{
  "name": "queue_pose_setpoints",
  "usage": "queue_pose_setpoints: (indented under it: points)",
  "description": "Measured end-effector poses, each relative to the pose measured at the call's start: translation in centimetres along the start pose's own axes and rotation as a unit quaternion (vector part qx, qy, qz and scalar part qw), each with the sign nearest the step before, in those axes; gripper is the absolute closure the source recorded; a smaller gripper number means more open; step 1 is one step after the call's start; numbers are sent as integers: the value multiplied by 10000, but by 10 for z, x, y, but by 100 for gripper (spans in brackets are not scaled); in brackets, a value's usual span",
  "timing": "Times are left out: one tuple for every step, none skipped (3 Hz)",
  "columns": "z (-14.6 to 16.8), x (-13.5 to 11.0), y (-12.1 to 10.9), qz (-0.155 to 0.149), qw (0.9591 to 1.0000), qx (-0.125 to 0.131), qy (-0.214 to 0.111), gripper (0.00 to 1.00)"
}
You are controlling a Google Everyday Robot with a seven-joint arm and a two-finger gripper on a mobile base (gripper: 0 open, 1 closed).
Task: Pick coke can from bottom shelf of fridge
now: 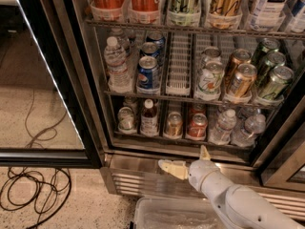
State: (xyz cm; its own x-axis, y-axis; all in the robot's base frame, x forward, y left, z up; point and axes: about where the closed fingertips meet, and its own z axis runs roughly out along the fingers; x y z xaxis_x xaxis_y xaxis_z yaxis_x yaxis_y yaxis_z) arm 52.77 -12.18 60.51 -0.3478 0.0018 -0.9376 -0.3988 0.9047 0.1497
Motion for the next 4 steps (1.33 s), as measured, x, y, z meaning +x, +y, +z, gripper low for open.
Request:
queue_pose_setpoints:
  points:
    - [7,-4,-18,22,9988,311,-367,0]
    - [8,-7,-40,13,9960,687,-563,4]
    - [8,-9,-56,4,9925,972,-743,16]
    - [7,-17,-59,-91,9897,1105,-910,17]
